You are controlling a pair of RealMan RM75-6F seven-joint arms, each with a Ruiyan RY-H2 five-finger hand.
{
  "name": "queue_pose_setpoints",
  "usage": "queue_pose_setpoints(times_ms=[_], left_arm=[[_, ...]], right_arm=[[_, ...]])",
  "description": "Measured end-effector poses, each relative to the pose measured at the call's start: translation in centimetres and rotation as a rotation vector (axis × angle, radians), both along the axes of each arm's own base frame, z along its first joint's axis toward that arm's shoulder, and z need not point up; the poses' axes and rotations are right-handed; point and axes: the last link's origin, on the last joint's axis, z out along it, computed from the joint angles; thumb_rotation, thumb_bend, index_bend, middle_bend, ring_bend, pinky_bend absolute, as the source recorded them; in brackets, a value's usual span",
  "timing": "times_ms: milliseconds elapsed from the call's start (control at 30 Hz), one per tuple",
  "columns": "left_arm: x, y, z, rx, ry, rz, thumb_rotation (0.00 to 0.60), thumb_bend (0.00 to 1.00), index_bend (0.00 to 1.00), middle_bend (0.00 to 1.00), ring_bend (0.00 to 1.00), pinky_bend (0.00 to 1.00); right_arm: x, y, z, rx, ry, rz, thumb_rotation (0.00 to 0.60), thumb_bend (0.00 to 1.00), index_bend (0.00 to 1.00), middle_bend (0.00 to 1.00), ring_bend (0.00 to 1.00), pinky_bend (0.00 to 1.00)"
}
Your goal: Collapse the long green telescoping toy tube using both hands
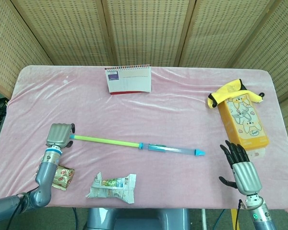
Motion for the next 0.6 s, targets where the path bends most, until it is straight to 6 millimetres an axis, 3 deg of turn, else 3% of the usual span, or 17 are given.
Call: queue_pose_setpoints(times_ms=[467, 600], left_arm=[[-0.4, 1.3, -1.9, -0.035, 0.032, 0.034, 0.600, 0.29, 0.43, 0.94, 0.84, 0.79], [-0.4, 1.6, -2.3, -0.040, 0.037, 0.039, 0.600, 0.33, 0.43, 0.94, 0.84, 0.79]], right_arm=[[-0.4, -0.3, 0.2, -0.005, -0.013, -0.015, 0.600, 0.17, 0.00, 0.00, 0.00, 0.00], [-0.4, -0.3, 0.1, -0.002, -0.022, -0.016, 0.600, 0.17, 0.00, 0.00, 0.00, 0.00]])
